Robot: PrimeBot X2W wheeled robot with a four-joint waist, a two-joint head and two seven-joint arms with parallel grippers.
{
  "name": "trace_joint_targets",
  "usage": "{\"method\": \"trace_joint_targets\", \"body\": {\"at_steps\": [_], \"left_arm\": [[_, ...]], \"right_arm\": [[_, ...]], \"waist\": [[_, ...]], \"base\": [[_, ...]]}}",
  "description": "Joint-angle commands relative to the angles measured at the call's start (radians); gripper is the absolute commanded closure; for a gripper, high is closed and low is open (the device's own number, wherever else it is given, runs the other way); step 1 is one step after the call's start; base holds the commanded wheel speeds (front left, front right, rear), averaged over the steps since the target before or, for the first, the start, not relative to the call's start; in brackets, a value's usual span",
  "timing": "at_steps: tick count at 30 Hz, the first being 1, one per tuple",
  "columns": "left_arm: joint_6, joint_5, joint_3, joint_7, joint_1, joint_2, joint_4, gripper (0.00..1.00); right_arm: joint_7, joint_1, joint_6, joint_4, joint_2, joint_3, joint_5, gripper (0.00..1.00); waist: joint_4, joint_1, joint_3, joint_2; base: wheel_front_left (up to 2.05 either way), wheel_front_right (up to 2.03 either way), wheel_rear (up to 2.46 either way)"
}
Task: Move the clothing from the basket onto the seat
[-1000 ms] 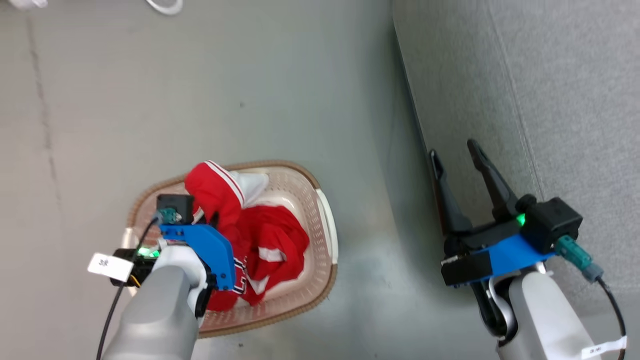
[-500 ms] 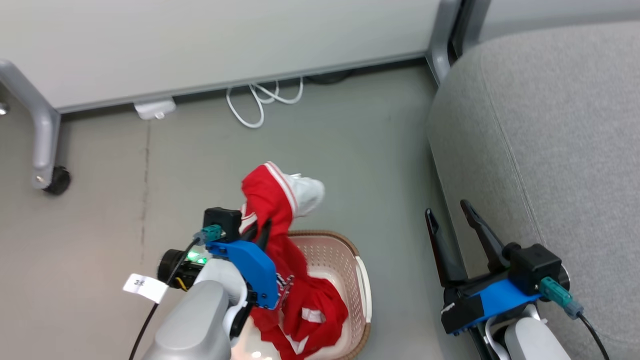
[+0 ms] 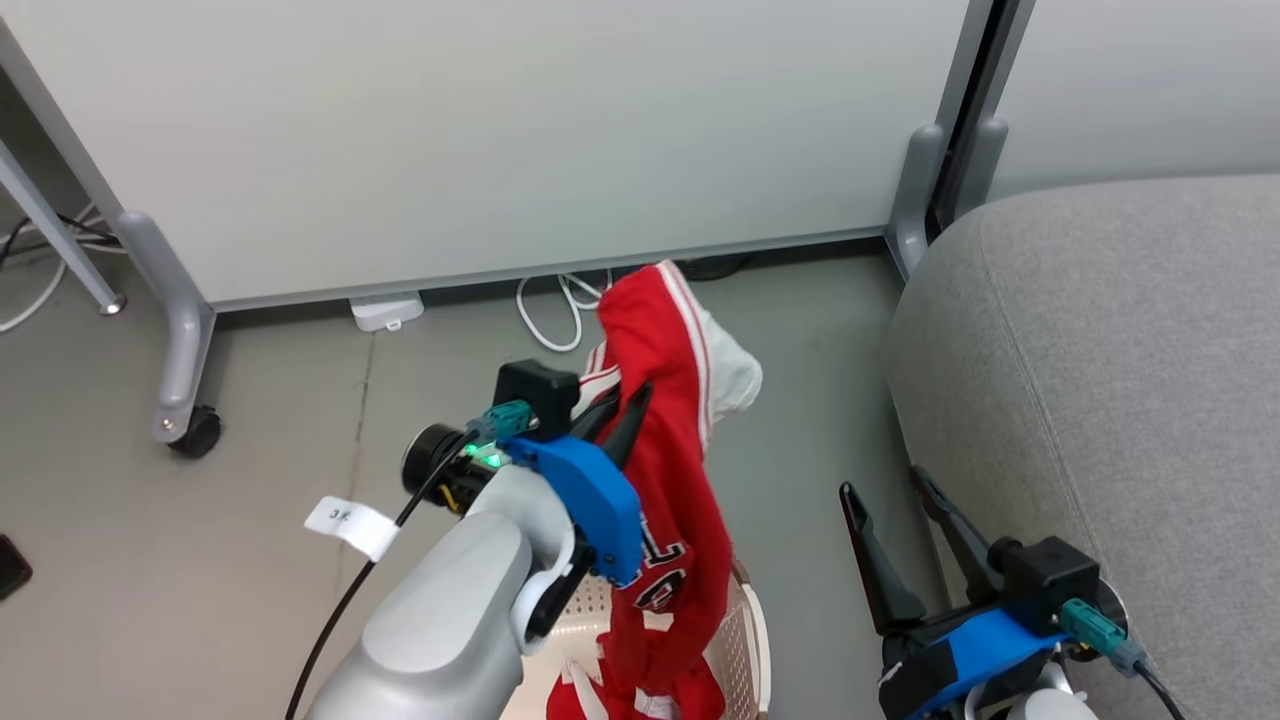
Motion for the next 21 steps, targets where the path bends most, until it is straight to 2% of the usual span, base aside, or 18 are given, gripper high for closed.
{"method": "trace_joint_targets", "body": {"at_steps": [1, 11, 21], "left_arm": [[0.008, -0.008, -0.011, 0.005, -0.021, 0.000, -0.014, 1.00], [0.032, -0.085, -0.112, 0.033, -0.104, 0.000, -0.100, 1.00], [0.066, -0.157, -0.205, 0.030, -0.179, 0.000, -0.111, 1.00]], "right_arm": [[0.005, 0.018, 0.000, -0.005, -0.003, 0.003, 0.006, 0.00], [0.046, 0.047, 0.000, -0.030, -0.003, 0.034, 0.007, 0.00], [0.073, 0.055, 0.000, -0.048, -0.003, 0.059, 0.011, 0.00]], "waist": [[0.004, 0.0002, -0.017, -0.0001], [-0.004, 0.0002, -0.064, -0.0001], [-0.024, 0.0002, -0.074, -0.0001]], "base": [[0.00, 0.00, 0.00], [0.00, 0.00, 0.00], [0.00, 0.00, 0.00]]}}
